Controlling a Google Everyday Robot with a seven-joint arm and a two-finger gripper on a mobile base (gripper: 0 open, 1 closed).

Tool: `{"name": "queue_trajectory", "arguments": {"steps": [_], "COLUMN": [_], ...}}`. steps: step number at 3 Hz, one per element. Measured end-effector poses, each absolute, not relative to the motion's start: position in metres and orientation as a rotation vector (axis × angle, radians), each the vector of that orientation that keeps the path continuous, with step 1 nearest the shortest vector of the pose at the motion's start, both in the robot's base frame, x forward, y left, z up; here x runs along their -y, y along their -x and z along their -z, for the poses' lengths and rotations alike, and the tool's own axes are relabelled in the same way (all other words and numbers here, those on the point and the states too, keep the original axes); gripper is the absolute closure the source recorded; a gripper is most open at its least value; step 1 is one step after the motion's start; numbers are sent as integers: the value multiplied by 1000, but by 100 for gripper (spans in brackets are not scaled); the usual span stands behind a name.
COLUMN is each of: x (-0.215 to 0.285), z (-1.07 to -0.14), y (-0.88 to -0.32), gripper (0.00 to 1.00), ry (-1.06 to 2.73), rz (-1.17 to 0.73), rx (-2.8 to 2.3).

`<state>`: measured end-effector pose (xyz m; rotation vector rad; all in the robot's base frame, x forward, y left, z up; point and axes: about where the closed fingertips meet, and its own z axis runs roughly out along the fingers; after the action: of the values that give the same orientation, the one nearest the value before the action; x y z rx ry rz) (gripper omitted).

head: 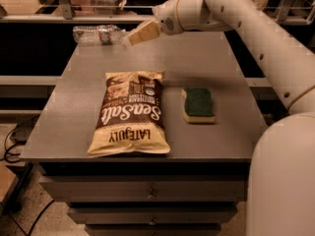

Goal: Move water bottle near brown chip bag

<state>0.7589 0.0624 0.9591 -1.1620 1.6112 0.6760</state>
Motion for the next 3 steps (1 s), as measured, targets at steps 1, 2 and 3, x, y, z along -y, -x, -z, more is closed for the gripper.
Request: {"name": "queue_trajectory", "arguments": {"steps": [1, 2, 3], "x": [-78, -100, -113], "z": [-955, -947, -939], "y": [-770, -791, -805], "gripper": [0, 0, 0], "ry": [1092, 1046, 1041], "rz": [-706, -717, -711], "rx": [-1609, -1604, -1612]}}
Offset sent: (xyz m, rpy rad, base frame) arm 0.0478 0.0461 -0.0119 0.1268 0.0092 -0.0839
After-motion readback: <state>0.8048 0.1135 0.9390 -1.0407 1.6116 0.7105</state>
